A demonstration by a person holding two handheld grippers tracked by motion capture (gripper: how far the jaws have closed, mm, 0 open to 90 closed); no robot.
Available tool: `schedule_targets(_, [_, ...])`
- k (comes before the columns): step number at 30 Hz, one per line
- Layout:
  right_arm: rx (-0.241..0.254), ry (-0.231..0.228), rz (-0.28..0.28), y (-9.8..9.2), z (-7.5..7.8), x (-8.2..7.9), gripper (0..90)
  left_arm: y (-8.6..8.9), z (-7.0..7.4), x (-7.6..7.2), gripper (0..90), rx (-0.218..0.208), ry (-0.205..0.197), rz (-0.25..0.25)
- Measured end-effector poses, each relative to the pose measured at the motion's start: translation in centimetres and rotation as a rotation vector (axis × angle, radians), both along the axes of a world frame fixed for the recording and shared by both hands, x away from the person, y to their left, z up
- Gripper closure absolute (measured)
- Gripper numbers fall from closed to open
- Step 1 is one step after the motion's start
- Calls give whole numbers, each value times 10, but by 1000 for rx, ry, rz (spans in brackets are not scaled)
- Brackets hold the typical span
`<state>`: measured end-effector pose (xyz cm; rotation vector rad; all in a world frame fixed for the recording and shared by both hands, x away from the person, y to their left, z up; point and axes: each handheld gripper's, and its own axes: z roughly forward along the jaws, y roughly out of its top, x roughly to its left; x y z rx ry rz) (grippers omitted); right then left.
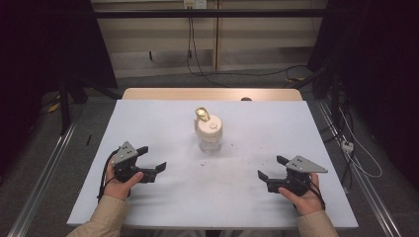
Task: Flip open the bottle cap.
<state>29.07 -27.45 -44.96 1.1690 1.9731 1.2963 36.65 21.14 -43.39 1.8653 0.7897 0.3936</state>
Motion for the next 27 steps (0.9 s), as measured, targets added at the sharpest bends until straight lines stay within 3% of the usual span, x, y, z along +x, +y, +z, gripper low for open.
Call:
schedule_targets(5, [6,-1,-13,-4,-1,-2,103,6,0,-2,62,-14,6,13])
schedule_targets(27, [14,2,-30,-13,-4,-10,101,27,-3,-11,64,-1,7,36])
